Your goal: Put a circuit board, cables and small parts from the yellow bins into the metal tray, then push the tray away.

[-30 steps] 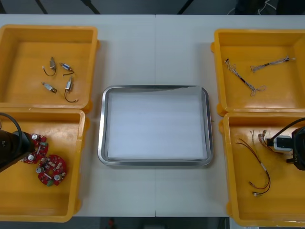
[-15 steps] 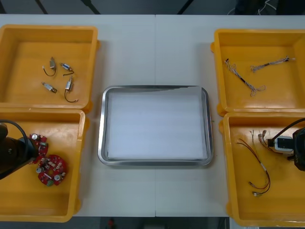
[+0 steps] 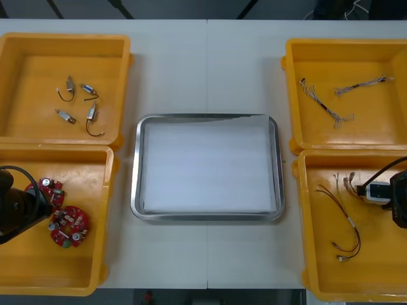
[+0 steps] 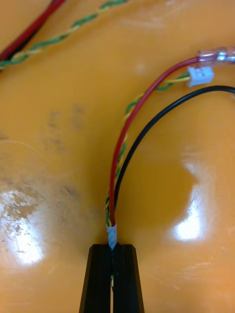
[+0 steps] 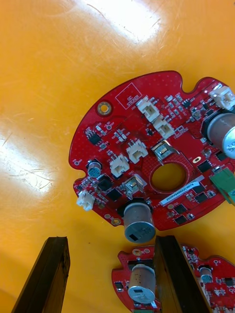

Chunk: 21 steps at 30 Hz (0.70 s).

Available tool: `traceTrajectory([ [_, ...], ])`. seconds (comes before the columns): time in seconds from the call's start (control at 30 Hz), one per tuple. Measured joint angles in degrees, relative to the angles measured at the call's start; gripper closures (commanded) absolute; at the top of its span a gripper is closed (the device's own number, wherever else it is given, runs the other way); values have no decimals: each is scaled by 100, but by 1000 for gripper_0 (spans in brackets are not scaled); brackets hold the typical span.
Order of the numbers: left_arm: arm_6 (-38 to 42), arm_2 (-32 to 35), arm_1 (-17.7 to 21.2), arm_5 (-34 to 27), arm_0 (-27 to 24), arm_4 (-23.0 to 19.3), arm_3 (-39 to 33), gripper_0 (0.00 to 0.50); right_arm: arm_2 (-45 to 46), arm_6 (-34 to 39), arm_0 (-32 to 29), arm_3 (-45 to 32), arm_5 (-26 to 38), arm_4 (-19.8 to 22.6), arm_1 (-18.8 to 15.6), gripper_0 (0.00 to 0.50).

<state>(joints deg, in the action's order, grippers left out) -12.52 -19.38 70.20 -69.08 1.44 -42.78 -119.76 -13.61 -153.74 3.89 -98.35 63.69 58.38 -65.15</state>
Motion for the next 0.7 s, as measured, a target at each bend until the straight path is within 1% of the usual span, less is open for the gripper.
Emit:
traceTrajectory([
  [0.2, 0, 0, -23, 25, -10, 25, 4, 0, 293, -1, 41, -51, 694, 533, -1, 500],
  [0.53, 0, 0, -64, 86, -41, 195, 16, 0, 1447, -1, 41, -472, 2007, 1315, -1, 500],
  [0.63, 0, 0, -65, 133, -54, 221, 19, 0, 1708, -1, 42, -543, 2267, 1533, -1, 500],
  [0.7, 0, -3, -65, 156, -62, 224, 26, 0, 1840, -1, 46, -547, 2475, 1754, -1, 500],
])
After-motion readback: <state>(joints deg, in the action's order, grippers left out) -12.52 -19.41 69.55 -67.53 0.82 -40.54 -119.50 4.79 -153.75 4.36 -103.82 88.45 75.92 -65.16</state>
